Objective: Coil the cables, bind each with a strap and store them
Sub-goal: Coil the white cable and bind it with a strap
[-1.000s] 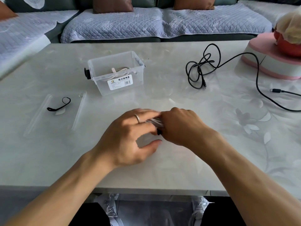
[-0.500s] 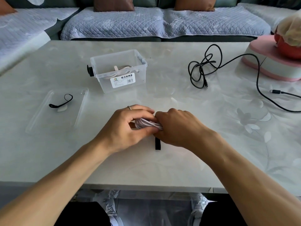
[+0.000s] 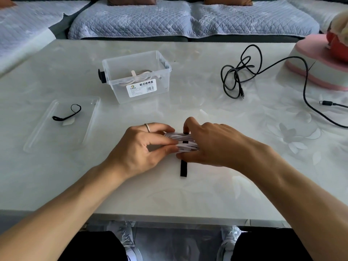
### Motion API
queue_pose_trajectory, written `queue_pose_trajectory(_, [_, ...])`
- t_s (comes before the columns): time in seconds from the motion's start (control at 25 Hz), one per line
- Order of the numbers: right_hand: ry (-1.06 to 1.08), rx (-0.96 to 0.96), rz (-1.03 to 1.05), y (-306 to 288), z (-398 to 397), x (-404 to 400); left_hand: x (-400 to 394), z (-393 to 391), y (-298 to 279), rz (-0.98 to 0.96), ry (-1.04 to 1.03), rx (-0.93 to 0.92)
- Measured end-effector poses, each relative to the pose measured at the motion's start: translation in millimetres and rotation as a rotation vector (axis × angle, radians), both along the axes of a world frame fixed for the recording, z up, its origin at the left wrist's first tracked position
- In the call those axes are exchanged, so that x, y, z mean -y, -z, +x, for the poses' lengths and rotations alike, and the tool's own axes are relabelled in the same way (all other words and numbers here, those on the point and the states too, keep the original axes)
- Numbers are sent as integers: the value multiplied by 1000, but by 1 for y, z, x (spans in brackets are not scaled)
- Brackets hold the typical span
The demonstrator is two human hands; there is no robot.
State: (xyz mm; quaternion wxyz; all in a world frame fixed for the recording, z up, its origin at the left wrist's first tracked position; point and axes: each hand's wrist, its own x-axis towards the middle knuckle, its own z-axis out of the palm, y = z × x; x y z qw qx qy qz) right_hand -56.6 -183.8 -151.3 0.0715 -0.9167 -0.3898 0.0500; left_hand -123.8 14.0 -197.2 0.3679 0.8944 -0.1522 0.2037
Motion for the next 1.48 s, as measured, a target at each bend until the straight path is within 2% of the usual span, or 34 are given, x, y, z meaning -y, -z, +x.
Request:
queue_pose_trajectory(0.12, [-21,64,39,5,-2,7,2,-3,-1,120,51,46])
queue_pose_trajectory(0.32, [-2,13,135,13,-11,25,5,-6,1,256,69,59])
queue_pose_trajectory(0.48, [-20,165,241,30,-19,40,3,-6,3,303,82,82])
queue_pose_trajectory(0.64, [-90,238,319,38,-17,37,6,-8,5,324,79,97])
queue_pose_trajectory(0.8, [-91,309,391,45,-24,32,1,-9,2,285,126,26])
queue_pose_trajectory(1.0, [-49,218,538,46,-27,29,4,-1,3,212,147,33])
queue_pose_trajectory(1.16, [-49,216,542,48,-27,29,4,-4,8,255,147,88])
queue_pose_trajectory(1.48, [-153,418,408,49,-28,41,5,-2,16,269,135,102])
